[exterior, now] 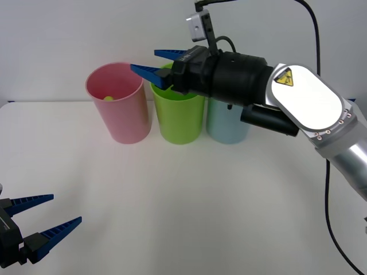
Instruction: Put cans in the blue bin and PET bottles in the pink bin and trash in the green bin.
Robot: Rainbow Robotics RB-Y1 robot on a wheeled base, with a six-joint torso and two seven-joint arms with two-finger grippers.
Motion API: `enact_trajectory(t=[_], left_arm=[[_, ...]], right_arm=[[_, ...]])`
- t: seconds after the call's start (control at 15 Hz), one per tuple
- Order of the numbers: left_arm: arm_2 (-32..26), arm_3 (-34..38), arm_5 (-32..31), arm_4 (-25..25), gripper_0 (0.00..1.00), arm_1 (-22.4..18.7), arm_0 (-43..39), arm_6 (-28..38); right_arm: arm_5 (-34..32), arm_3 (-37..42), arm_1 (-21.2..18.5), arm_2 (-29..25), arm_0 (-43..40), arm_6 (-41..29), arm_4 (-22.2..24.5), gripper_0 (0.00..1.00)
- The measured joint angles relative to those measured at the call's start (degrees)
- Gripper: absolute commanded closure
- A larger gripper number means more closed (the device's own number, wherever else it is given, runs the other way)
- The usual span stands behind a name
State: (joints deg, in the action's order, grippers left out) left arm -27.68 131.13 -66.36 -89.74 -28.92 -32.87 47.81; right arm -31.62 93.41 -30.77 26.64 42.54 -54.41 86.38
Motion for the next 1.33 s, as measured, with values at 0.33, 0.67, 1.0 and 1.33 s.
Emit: enact_trajectory(t=[0.33,0.67,1.0,1.33], left_arm=[[0.0,0.0,0.0,0.0,0.0,0.0,0.0,0.0],[0.0,0.0,0.0,0.0,0.0,0.0,0.0,0.0],[0.0,0.0,0.0,0.0,0.0,0.0,0.0,0.0],[0.0,0.0,0.0,0.0,0.0,0.0,0.0,0.0]], right_arm=[[-22.1,12.99,1.94,-21.0,-23.16,8.67,0.18,0.23],[-39.44,13.17,7.28,-35.36,-35.8,21.14,1.31,0.24],[-46.89,12.99,7.29,-42.65,-43.05,29.73,1.97,0.23],[-51.39,8.67,7.22,-47.11,-43.66,33.93,-5.07,0.22]])
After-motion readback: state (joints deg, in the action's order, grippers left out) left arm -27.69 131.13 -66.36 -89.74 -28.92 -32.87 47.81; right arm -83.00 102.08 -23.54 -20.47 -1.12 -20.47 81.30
